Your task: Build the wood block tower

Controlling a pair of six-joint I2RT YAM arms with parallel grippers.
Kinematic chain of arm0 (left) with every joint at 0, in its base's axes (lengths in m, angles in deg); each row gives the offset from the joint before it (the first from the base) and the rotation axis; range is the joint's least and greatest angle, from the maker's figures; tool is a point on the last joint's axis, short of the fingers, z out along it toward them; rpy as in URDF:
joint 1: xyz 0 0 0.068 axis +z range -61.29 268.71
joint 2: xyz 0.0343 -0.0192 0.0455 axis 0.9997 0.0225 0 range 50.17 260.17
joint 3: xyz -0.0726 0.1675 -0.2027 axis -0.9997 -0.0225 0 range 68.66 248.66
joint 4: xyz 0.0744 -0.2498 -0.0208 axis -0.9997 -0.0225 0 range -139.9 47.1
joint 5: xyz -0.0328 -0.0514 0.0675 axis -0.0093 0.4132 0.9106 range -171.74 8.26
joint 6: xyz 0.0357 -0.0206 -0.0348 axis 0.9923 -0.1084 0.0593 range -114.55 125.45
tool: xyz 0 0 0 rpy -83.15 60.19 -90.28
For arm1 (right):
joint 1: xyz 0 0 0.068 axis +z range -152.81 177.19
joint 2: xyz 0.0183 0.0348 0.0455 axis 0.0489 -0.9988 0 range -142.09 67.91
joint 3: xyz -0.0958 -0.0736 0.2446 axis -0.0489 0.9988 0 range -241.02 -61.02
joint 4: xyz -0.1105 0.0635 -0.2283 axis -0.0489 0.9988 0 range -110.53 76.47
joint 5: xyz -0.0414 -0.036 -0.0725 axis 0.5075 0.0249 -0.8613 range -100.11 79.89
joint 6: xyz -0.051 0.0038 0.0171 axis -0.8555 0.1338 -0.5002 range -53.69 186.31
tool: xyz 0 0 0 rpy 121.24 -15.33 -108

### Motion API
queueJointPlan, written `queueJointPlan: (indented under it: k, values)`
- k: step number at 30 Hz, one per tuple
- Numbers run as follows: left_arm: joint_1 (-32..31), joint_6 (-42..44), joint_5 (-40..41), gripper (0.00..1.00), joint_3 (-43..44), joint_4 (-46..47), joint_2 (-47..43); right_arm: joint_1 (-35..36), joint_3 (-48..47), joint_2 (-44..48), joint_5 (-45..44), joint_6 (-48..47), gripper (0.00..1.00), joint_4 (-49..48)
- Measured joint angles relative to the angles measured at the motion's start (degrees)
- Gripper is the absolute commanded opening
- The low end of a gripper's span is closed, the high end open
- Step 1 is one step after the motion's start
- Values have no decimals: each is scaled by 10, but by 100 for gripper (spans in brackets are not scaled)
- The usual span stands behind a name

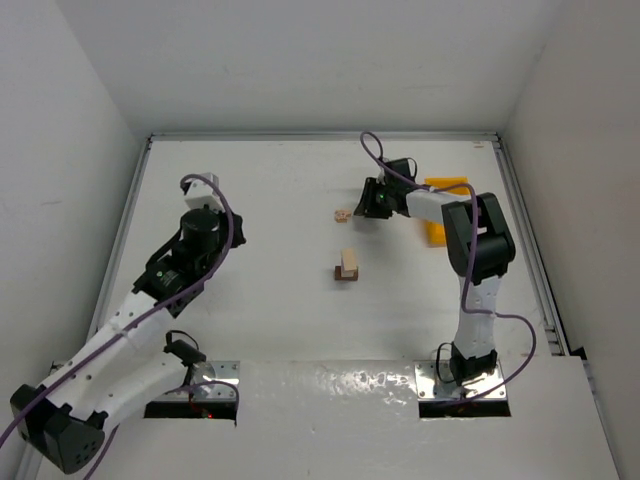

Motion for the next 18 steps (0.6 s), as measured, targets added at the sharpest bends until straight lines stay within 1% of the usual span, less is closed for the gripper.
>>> queueJointPlan:
  k: [2,6,12,18]
  values:
    - [0,-10,-7,11,5,11,22,1,-6,-7,10,2,41,-8]
    - [0,-28,-18,11,11,34,55,2,-14,-24,46,15,50,-40]
    - [0,-46,-33,11,21,64,102,3,-40,-53,86,32,52,-72]
    - [0,-52,-46,11,22,76,132,10,-48,-57,89,26,51,-67]
